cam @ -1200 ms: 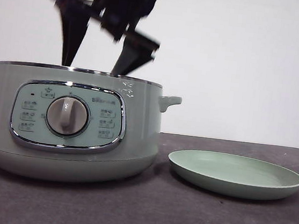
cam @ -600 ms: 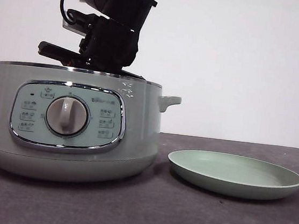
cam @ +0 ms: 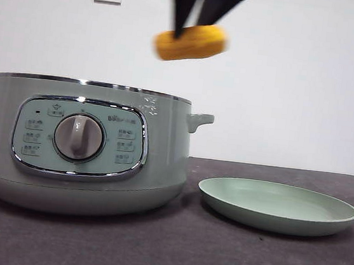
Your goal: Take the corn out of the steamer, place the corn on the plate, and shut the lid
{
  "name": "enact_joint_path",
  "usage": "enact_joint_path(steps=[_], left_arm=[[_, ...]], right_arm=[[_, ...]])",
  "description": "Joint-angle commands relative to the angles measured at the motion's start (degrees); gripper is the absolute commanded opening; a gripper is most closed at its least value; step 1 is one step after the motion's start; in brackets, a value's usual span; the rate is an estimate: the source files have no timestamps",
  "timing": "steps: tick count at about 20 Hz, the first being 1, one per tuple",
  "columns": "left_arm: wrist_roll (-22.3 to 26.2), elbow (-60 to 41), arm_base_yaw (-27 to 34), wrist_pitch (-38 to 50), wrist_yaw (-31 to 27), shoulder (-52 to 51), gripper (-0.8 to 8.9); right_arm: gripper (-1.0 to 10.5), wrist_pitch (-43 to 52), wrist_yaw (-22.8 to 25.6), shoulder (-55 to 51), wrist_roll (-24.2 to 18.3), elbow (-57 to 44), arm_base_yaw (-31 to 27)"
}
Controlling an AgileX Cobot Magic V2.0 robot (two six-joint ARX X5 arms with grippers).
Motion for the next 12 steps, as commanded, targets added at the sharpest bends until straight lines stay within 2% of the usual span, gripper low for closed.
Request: enact_joint_path(steps=[1, 3, 6, 12], left_arm=[[-1.57, 0.70, -0.09, 4.22, 2.75, 1.86, -0.09], [-2.08, 0.70, -0.09, 5.55, 4.90, 3.72, -0.09], [-2.99, 0.70, -0.13, 7.23, 6.84, 5.05, -0.09], [-2.99, 0.70, -0.13, 8.68, 6.82, 5.05, -0.09]], right_arm=[[-0.1, -5.38, 0.46, -1.09, 1.38, -0.26, -3.06], [-0.1, -8.83, 2.40, -1.55, 2.60, -1.51, -6.03], [-0.1, -8.20, 3.21, -1.60, 3.63, -6.27, -8.85], [-0.1, 4.37, 3.17, -1.60, 4.15, -20.98, -10.67]])
